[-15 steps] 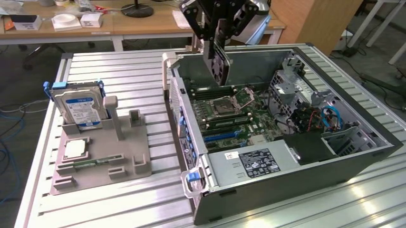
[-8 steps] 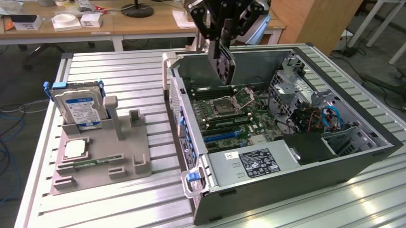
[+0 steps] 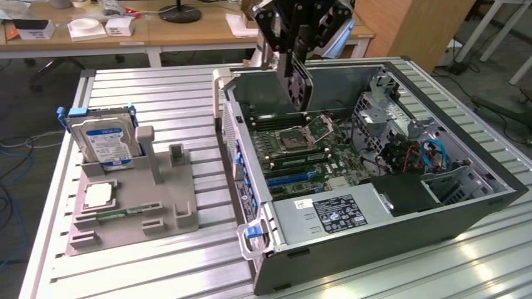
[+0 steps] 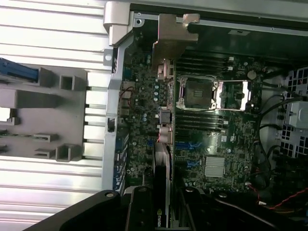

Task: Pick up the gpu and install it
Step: 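Pick up the gpu and move the gpu toward the slot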

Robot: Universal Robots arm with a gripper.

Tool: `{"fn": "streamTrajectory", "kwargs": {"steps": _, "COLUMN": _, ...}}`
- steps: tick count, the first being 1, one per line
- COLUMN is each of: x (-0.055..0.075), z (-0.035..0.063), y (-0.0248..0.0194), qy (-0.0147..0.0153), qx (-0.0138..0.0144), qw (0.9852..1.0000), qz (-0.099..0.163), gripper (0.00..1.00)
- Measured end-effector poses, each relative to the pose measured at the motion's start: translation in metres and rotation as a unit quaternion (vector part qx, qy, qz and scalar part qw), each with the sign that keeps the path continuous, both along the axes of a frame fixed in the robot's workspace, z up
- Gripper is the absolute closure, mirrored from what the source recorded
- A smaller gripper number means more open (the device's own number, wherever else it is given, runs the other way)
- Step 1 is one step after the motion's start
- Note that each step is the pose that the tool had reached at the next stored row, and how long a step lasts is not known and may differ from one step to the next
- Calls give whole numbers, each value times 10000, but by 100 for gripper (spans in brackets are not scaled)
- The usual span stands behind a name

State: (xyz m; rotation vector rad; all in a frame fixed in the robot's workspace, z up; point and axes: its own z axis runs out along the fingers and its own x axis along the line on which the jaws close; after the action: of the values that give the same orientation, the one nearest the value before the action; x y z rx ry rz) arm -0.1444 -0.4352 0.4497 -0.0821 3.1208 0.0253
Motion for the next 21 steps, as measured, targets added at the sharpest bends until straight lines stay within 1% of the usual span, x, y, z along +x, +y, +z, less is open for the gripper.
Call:
{"fn": "streamTrajectory", "kwargs": {"steps": 3, "x": 21, "z": -6, "y": 0, "qy": 1, "qx": -1, "qw": 10000, "qz": -65, "gripper": 74}}
{"fn": "streamTrajectory", "kwargs": {"steps": 5, "x": 117, "z": -24, "y": 0, "qy": 1, "qx": -1, "qw": 9997, "qz": -241, "gripper": 74}}
{"fn": "streamTrajectory", "kwargs": {"steps": 6, "x": 179, "z": -27, "y": 0, "qy": 0, "qx": -1, "qw": 9997, "qz": -248, "gripper": 74}}
{"fn": "streamTrajectory", "kwargs": {"steps": 8, "x": 223, "z": -28, "y": 0, "qy": 1, "qx": -1, "qw": 9997, "qz": -249, "gripper": 74}}
{"fn": "streamTrajectory", "kwargs": {"steps": 21, "x": 425, "z": -36, "y": 0, "qy": 0, "qx": -1, "qw": 9997, "qz": -252, "gripper": 74}}
